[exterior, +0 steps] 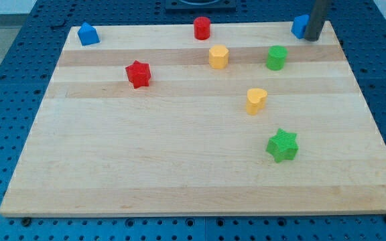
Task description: Slide the green circle to the yellow hexagon
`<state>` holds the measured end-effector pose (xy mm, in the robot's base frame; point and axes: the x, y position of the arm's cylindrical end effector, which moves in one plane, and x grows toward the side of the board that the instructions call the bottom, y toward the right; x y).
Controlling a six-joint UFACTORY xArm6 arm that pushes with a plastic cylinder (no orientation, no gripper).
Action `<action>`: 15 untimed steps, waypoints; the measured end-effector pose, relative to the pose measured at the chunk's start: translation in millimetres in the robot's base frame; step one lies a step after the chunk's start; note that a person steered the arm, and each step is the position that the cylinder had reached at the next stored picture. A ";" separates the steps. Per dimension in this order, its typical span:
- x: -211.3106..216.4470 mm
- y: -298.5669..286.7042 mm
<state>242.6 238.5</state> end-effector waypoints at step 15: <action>73.8 -181.9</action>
